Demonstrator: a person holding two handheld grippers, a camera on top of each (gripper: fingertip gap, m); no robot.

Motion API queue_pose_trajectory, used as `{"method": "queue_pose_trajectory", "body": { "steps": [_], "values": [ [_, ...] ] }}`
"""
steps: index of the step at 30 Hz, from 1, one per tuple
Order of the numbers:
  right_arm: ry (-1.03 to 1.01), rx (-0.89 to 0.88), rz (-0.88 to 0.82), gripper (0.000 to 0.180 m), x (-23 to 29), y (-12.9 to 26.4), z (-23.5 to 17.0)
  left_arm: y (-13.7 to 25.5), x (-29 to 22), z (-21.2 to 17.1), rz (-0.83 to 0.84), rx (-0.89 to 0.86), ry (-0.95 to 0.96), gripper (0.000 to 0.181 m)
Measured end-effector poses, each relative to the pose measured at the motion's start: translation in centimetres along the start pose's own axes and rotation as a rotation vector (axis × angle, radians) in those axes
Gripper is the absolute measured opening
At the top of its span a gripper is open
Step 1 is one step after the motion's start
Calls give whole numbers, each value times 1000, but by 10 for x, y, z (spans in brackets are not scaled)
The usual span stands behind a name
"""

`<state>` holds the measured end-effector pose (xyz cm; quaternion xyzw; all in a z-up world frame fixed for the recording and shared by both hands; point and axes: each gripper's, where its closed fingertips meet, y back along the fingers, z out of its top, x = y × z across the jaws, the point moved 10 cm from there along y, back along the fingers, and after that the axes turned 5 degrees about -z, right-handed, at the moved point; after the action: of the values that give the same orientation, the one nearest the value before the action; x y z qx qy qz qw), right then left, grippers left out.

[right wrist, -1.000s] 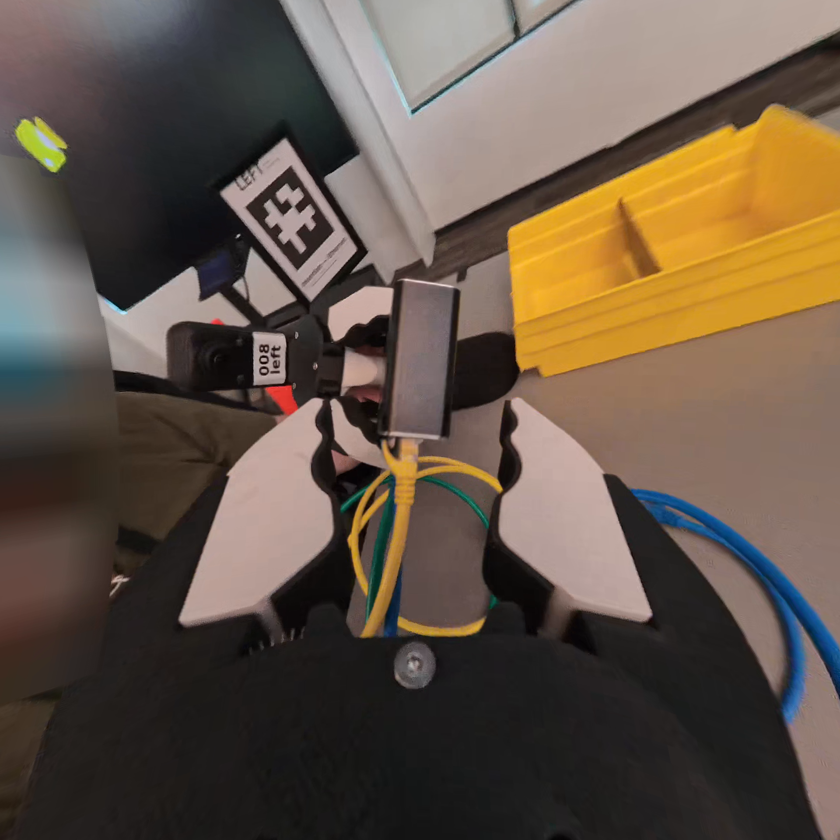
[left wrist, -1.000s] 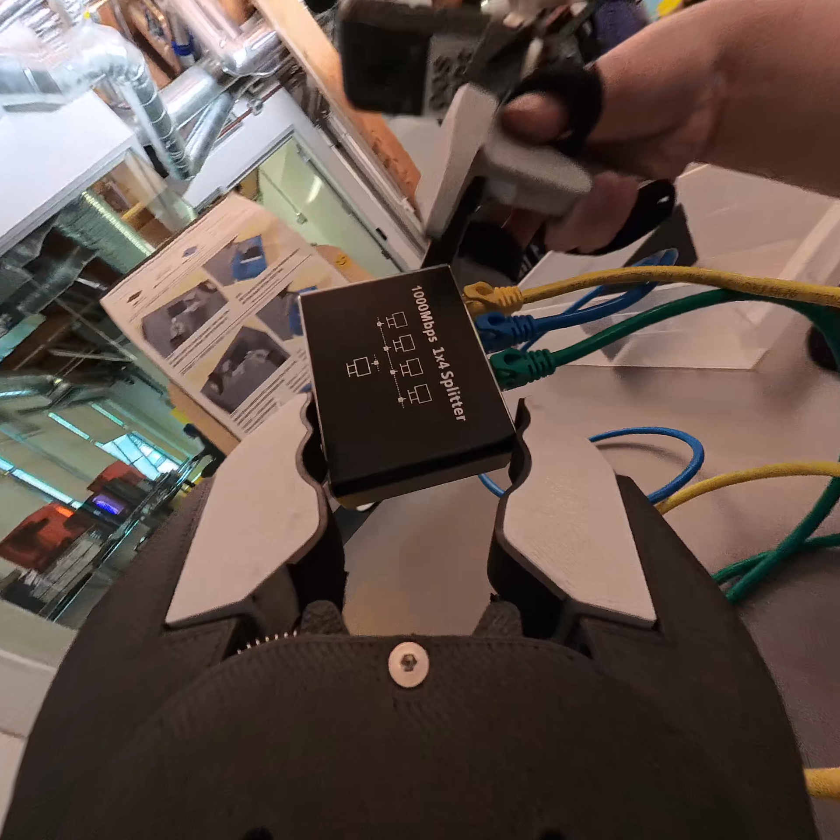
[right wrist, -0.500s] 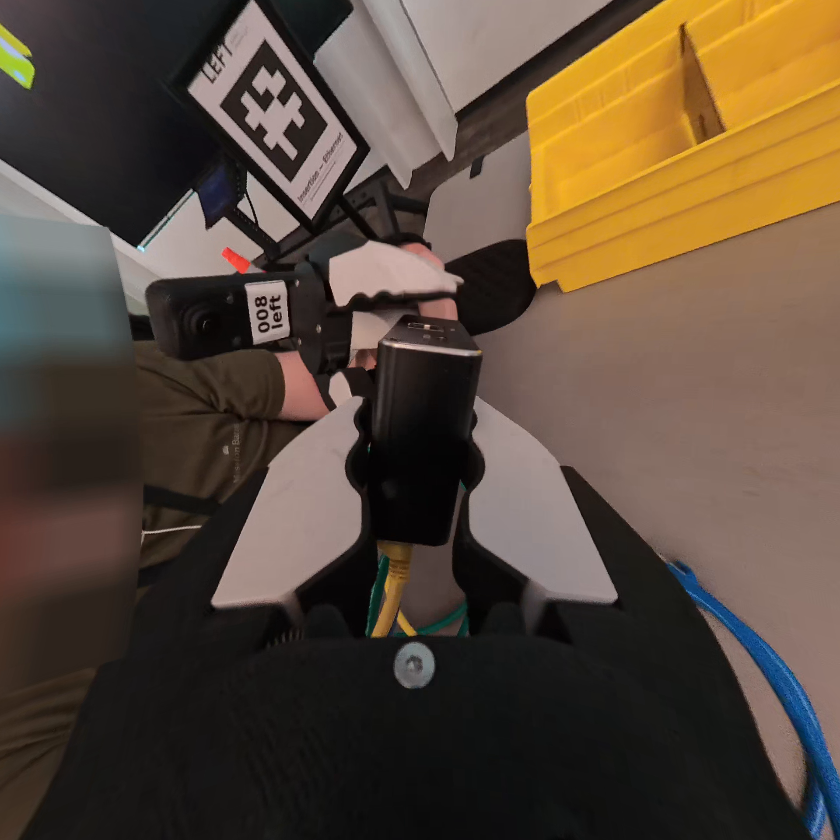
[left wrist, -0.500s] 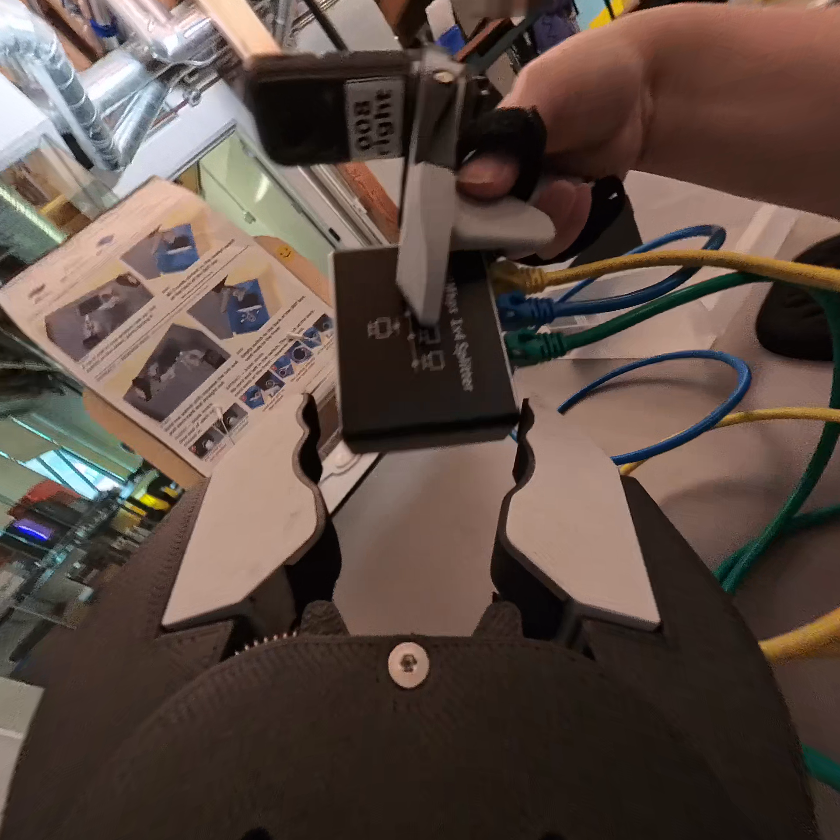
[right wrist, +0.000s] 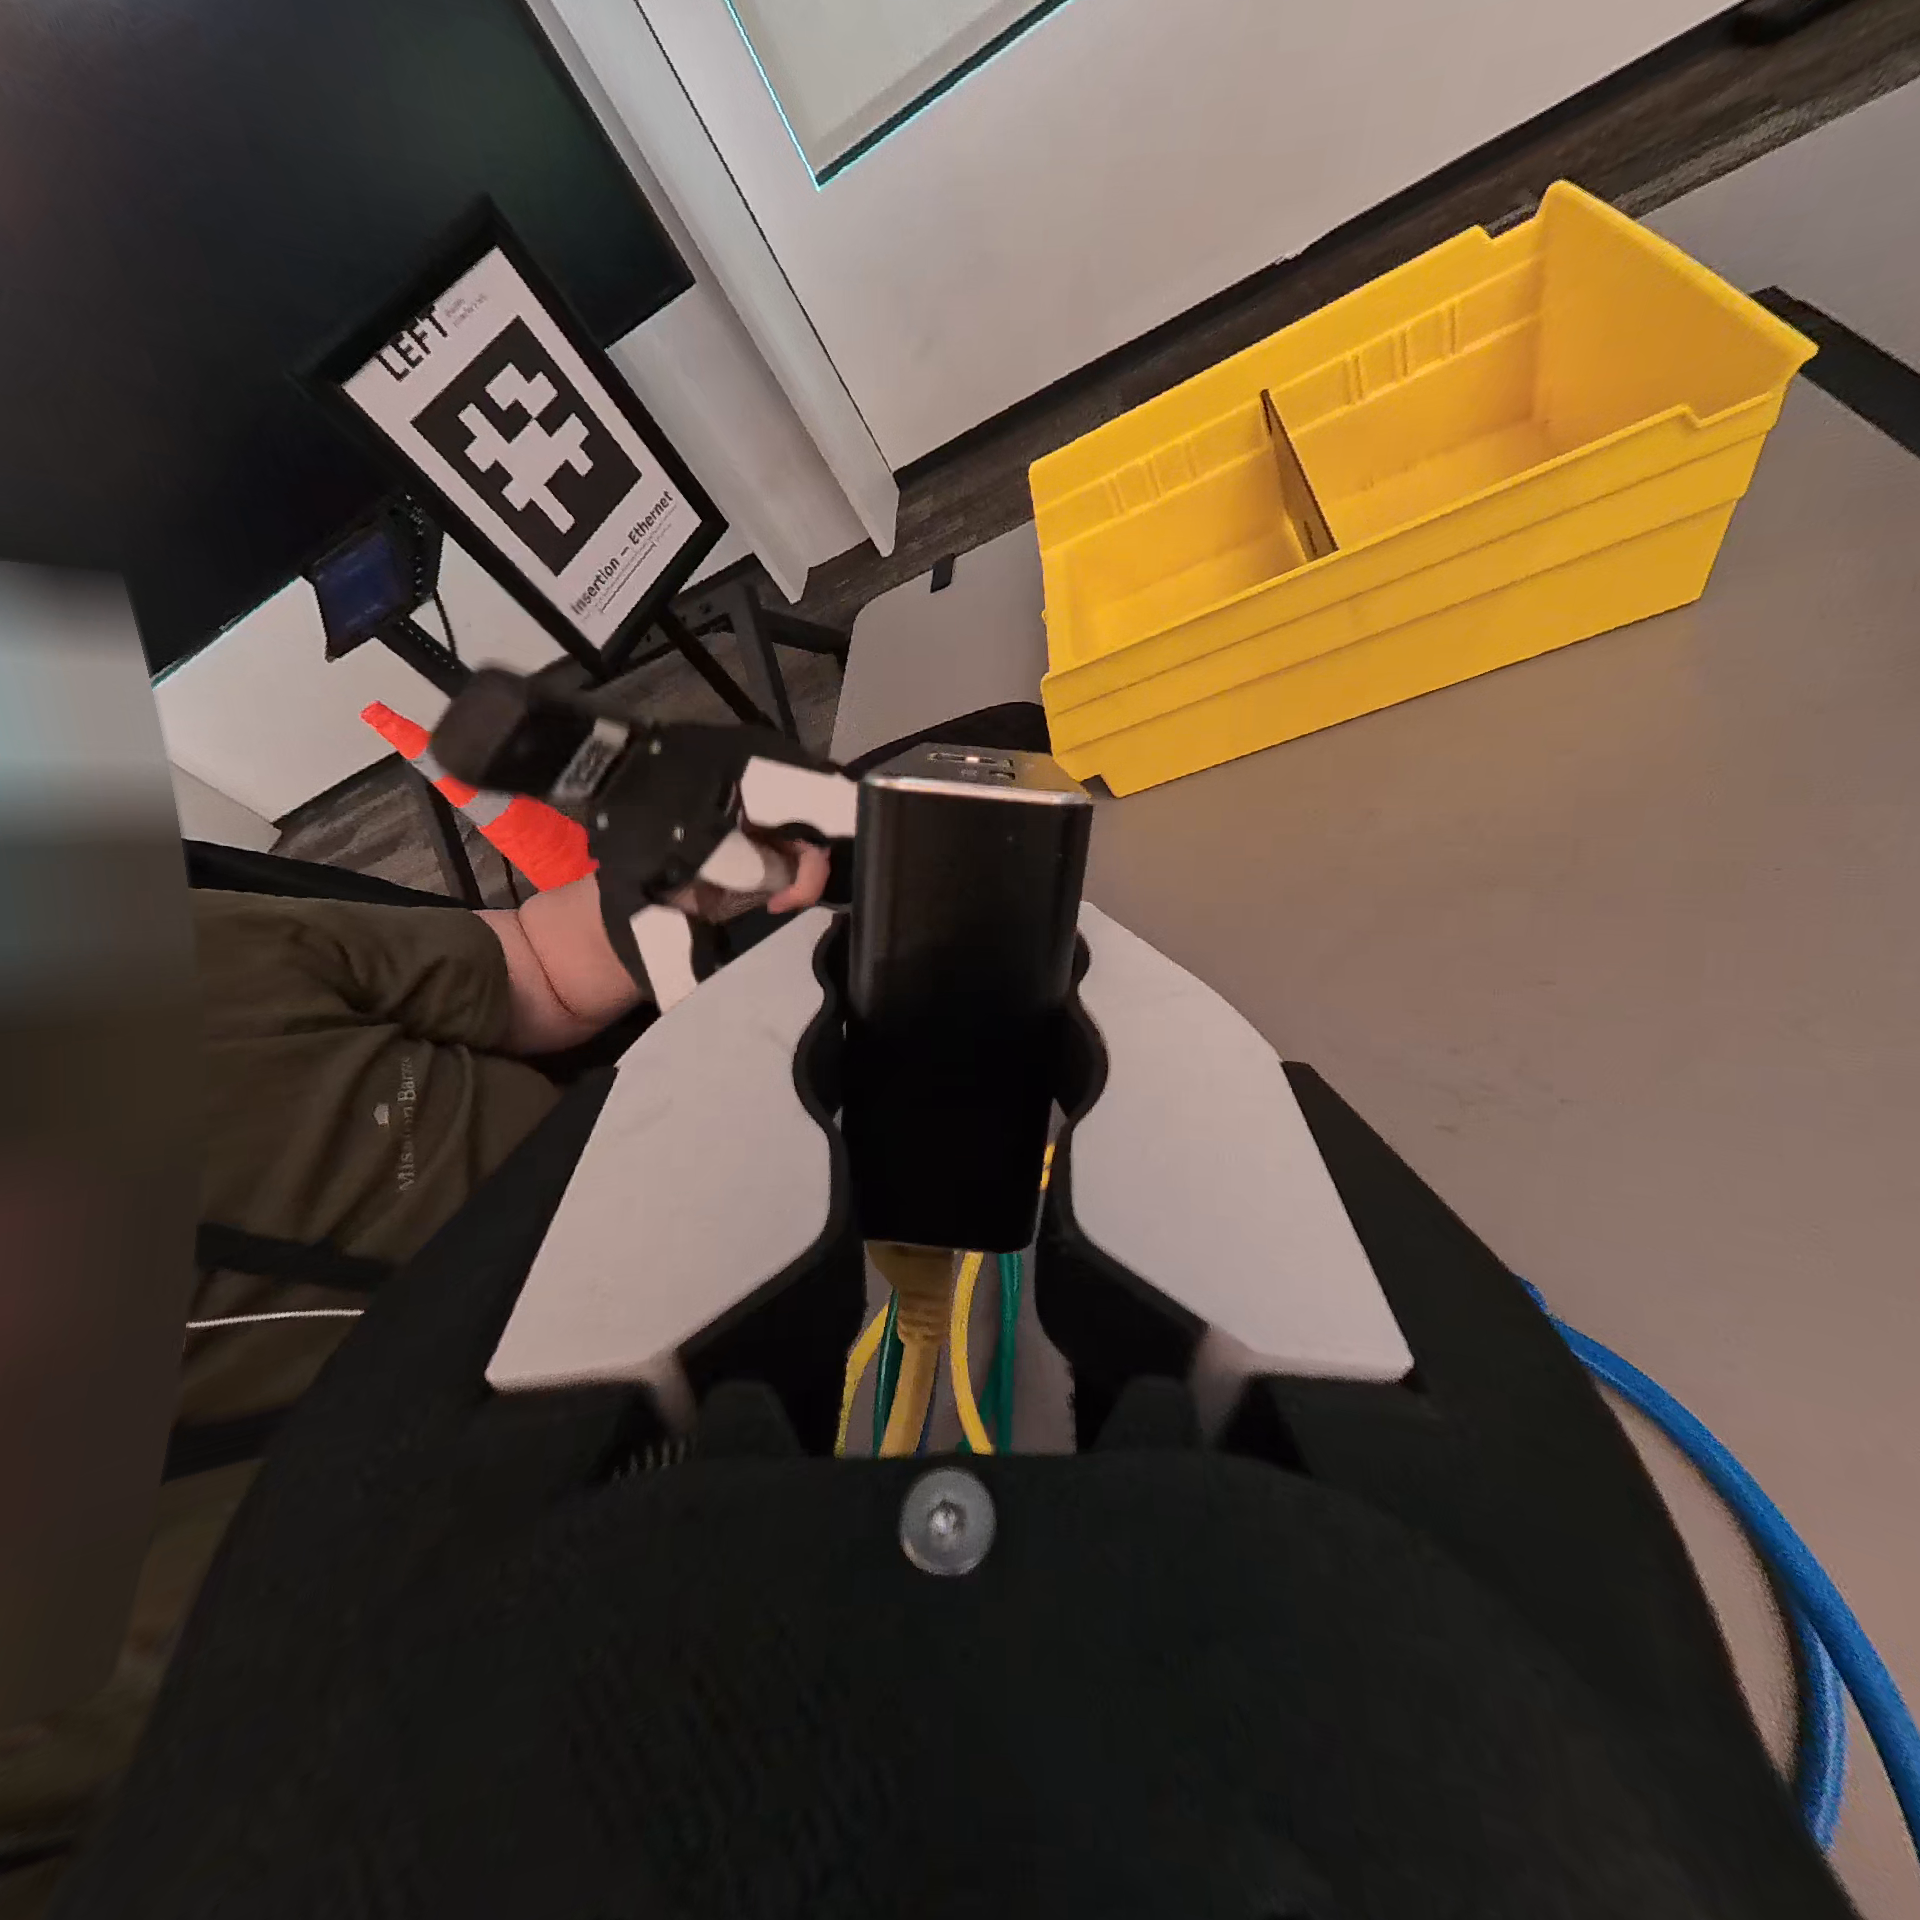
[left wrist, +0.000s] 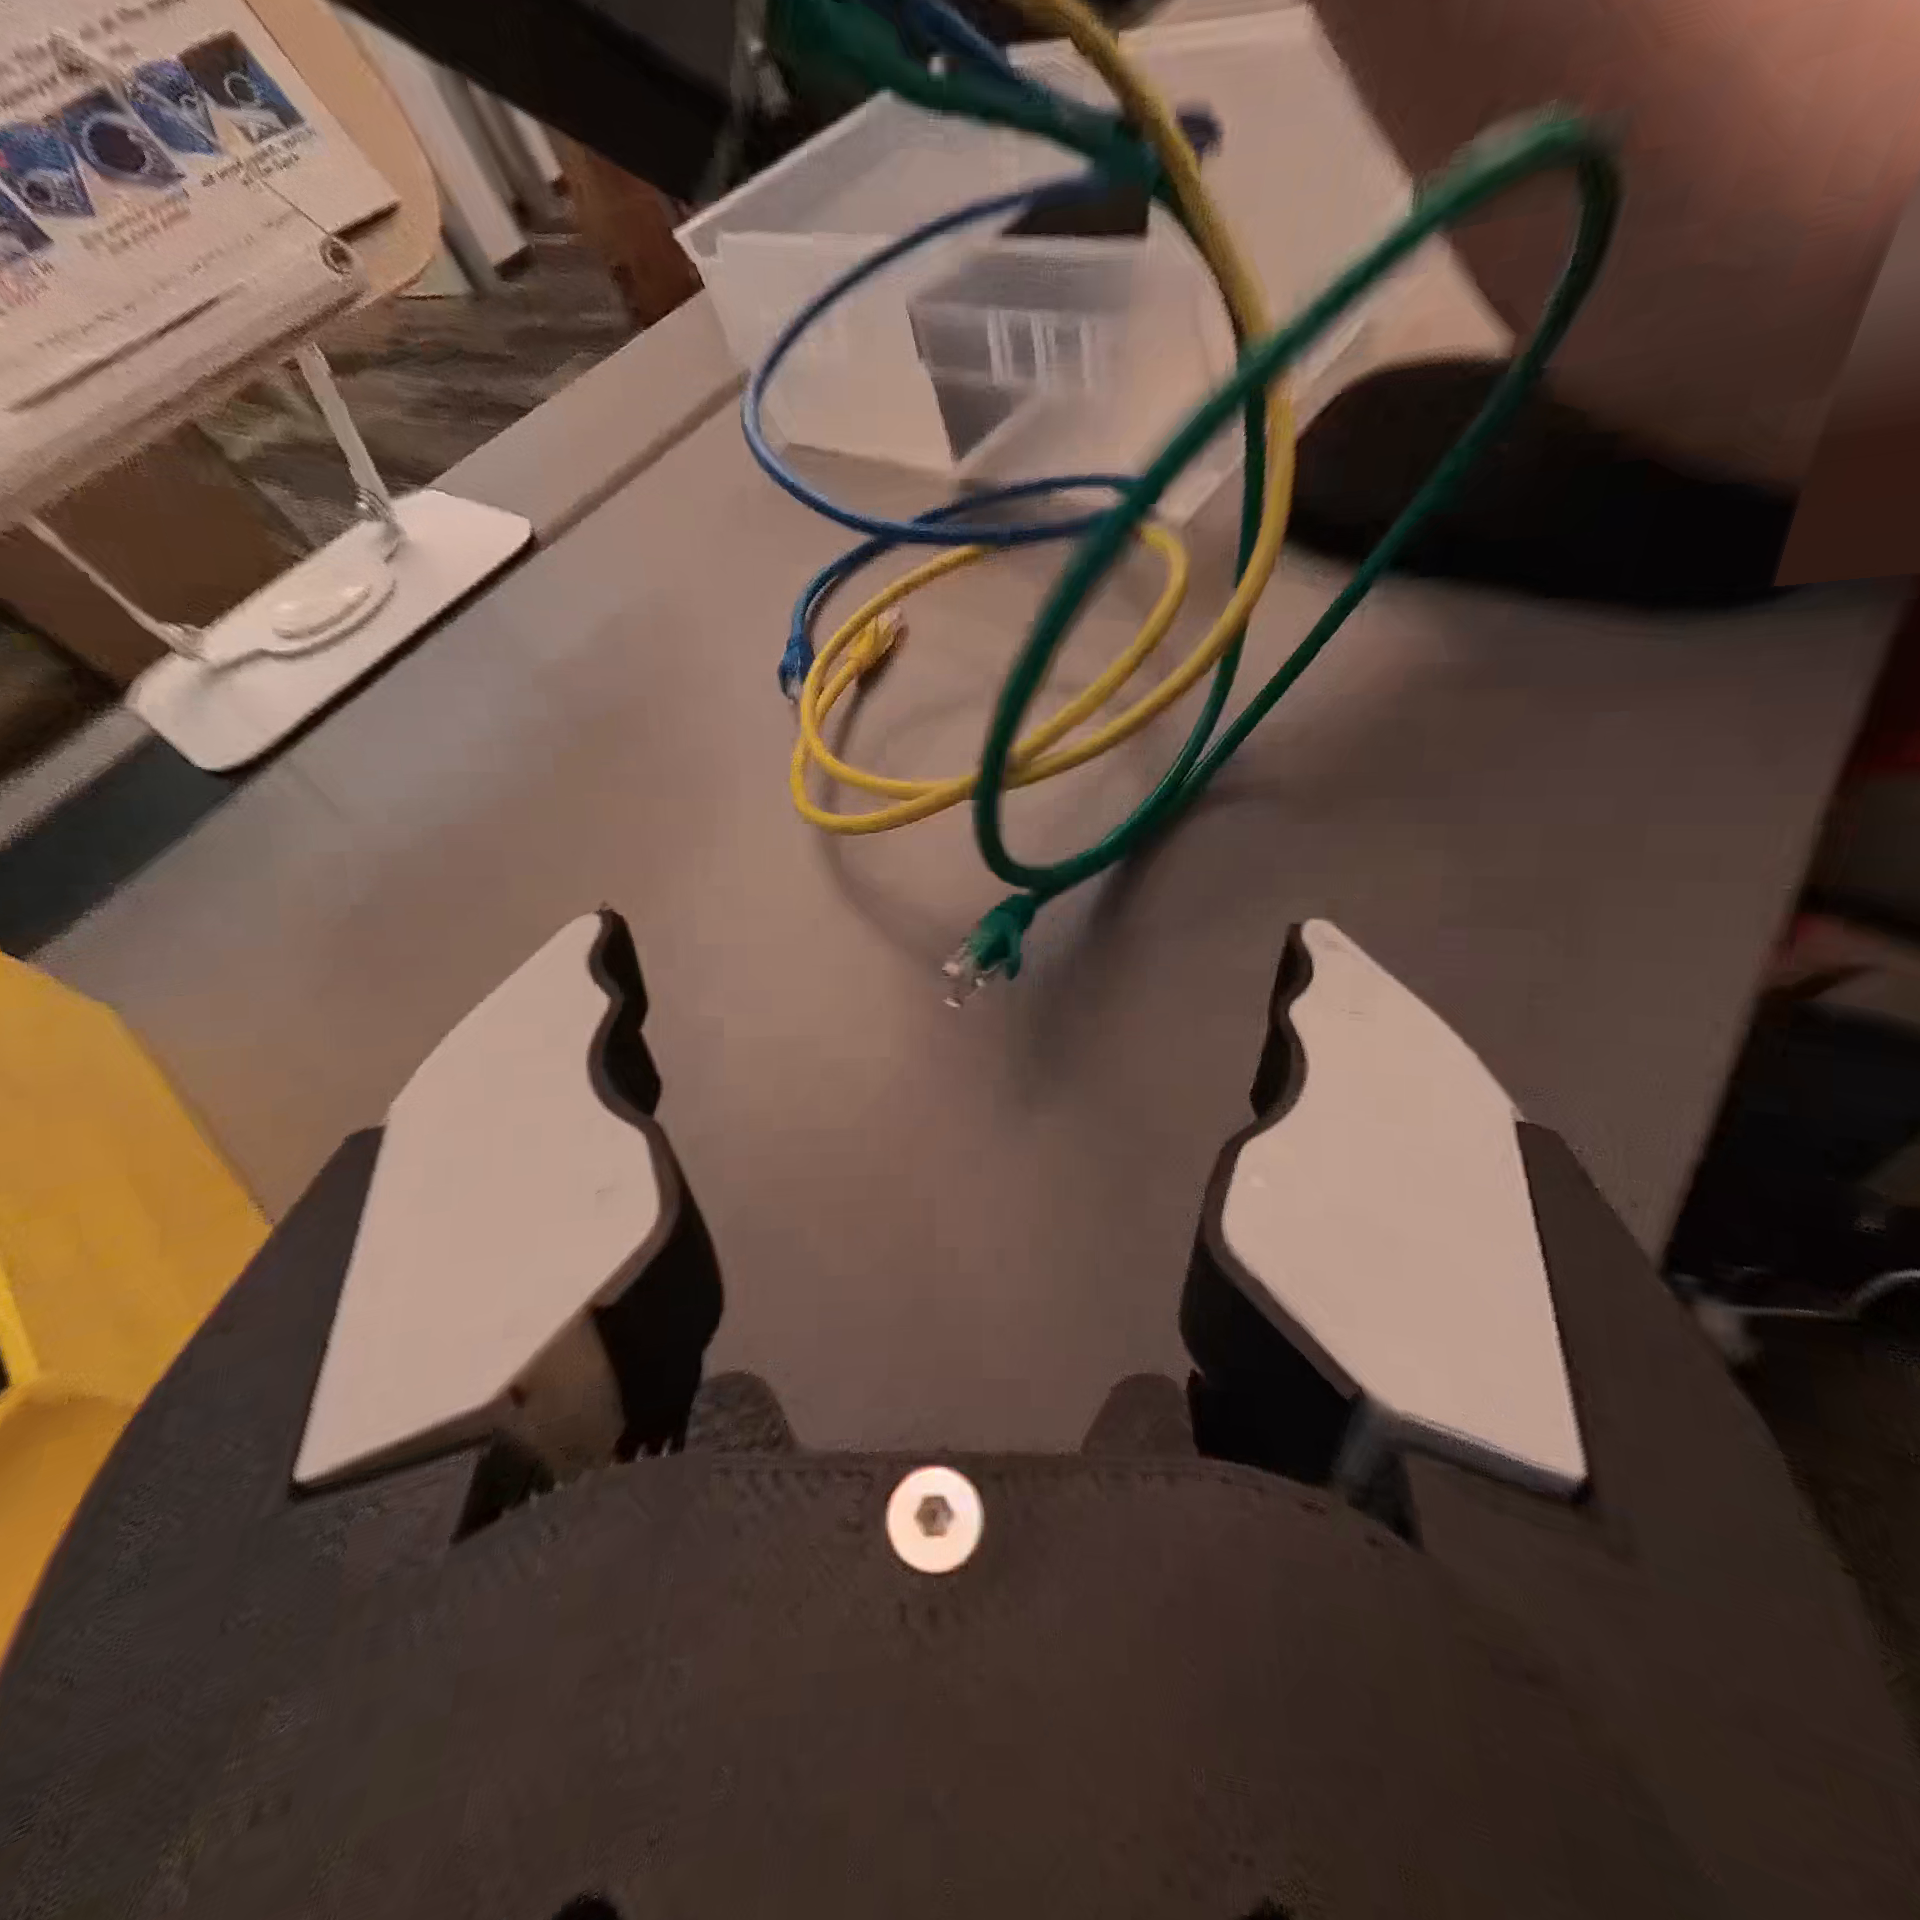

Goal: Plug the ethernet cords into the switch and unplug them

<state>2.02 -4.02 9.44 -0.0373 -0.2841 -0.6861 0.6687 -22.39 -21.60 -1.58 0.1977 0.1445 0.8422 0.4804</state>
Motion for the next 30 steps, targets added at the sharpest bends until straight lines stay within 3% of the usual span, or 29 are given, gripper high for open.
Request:
{"method": "queue_pose_trajectory", "body": {
  "steps": [3, 10, 14, 19, 25, 30],
  "values": [
    [1, -5, 2, 37, 3, 1, 0, -32, -16, 0, 61, 39, -161, 106],
    [10, 8, 20, 36, 8, 3, -1, -103, 15, 21, 11, 14, -374, 117],
    [20, 14, 18, 36, 6, 4, -1, -136, 23, 16, -29, 2, -578, 100],
    [-3, -19, 26, 36, 1, 7, 0, -165, 25, 17, -59, 18, -701, 100],
    [-16, -79, 42, 36, 2, 16, 4, -180, 17, 28, 59, 2, -1005, 94],
    [-6, -48, 49, 36, 6, 13, 2, -197, 15, 32, 13, 111, -1156, 84]
  ]
}}
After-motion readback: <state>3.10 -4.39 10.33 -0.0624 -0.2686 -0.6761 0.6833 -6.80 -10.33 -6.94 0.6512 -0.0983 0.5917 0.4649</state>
